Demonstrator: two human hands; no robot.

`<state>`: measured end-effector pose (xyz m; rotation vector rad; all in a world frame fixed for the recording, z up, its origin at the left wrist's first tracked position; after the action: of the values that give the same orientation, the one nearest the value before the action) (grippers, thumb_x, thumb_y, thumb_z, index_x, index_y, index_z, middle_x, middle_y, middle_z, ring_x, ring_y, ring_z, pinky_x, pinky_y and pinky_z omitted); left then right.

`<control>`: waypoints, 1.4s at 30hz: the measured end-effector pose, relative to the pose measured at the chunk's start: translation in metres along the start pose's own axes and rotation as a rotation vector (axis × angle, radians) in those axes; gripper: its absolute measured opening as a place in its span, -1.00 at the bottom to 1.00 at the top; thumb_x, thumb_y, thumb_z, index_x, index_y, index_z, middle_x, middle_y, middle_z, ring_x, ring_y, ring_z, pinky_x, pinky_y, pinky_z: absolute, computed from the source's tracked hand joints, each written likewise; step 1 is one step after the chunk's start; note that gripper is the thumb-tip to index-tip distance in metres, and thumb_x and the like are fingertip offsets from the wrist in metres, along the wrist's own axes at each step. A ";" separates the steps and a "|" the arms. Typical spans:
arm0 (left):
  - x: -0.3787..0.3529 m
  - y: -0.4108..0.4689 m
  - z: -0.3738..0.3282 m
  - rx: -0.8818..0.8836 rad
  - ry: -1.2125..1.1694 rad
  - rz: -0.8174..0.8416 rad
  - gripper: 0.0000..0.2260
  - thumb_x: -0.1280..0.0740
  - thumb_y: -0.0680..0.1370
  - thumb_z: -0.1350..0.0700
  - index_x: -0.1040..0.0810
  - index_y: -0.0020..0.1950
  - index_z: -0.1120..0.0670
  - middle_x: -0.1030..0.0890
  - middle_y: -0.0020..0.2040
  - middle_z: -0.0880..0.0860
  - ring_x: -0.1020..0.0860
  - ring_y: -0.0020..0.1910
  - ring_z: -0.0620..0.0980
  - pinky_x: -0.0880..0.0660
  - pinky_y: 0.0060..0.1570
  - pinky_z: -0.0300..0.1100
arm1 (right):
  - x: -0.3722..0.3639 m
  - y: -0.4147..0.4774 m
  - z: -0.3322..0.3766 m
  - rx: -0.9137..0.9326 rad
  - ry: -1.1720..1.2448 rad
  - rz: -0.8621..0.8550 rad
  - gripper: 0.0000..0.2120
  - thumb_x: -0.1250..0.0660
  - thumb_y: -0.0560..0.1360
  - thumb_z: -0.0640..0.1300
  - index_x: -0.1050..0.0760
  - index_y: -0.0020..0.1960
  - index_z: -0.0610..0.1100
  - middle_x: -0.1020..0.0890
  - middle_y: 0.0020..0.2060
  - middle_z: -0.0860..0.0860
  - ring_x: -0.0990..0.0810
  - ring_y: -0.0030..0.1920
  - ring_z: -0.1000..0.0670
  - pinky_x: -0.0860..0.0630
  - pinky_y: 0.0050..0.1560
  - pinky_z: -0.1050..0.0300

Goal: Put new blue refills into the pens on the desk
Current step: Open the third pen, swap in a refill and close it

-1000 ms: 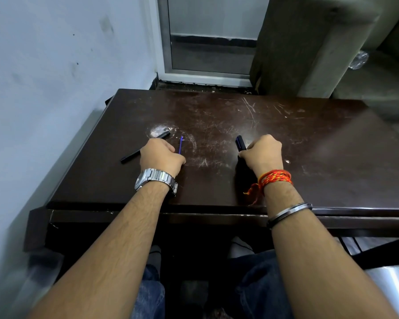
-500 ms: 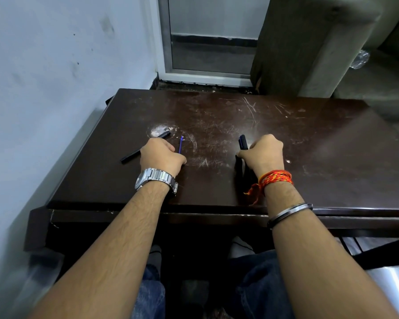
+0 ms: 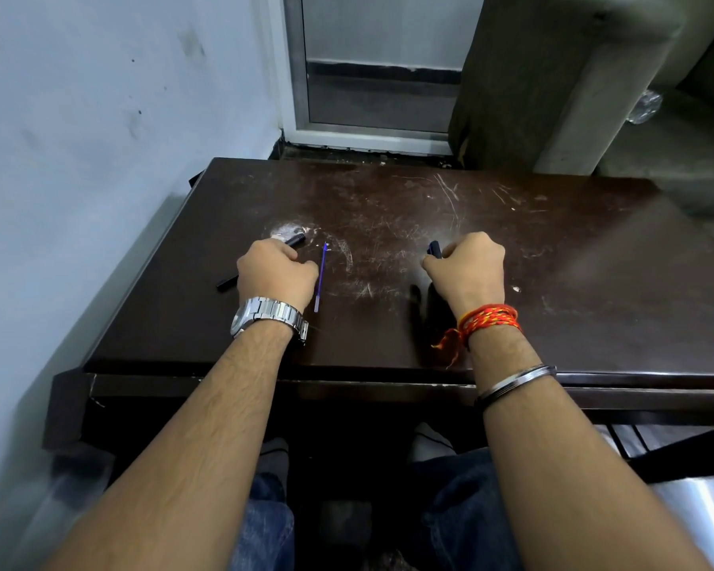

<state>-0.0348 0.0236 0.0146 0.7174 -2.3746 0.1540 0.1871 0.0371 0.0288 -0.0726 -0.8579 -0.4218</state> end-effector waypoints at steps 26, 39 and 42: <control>0.002 -0.005 -0.010 -0.143 -0.016 0.009 -0.81 -0.19 0.56 0.25 -0.50 0.13 0.20 -0.54 0.14 0.22 -0.50 0.13 0.22 -0.37 0.04 -0.07 | -0.027 -0.023 0.027 0.218 0.209 0.226 -0.81 -0.45 0.47 0.09 -0.65 -0.24 0.00 -0.60 -0.43 0.18 -0.59 -0.34 0.24 -0.35 -0.38 0.54; -0.023 -0.042 -0.034 -0.439 -0.257 0.239 -0.78 -0.23 0.62 0.10 -0.69 0.03 0.03 -0.65 -0.30 -0.08 -0.49 -0.38 -0.21 -0.33 -0.37 -0.38 | -0.035 -0.033 0.047 0.084 0.927 0.272 -0.75 -0.37 0.58 -0.07 -0.56 -0.26 -0.11 -0.52 -0.44 0.09 -0.45 -0.36 0.09 -0.42 -0.33 0.19; -0.022 -0.041 -0.036 -0.449 -0.288 0.240 -0.78 -0.25 0.62 0.09 -0.69 0.11 0.02 -0.73 -0.10 -0.04 -0.56 -0.26 -0.22 -0.33 -0.32 -0.50 | -0.035 -0.033 0.049 0.042 1.021 0.292 -0.77 -0.35 0.59 -0.11 -0.57 -0.17 -0.24 -0.50 -0.42 0.01 -0.44 -0.30 -0.03 -0.41 -0.26 0.11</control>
<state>0.0210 0.0089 0.0266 0.2521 -2.6284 -0.3974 0.1190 0.0295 0.0315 0.0575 0.1543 -0.1203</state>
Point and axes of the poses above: each hand's wrist, its own y-axis towards the middle knuckle, its own x-axis out of the back of the hand, z = x × y, the point moved 1 cm from there along y, towards the middle knuckle
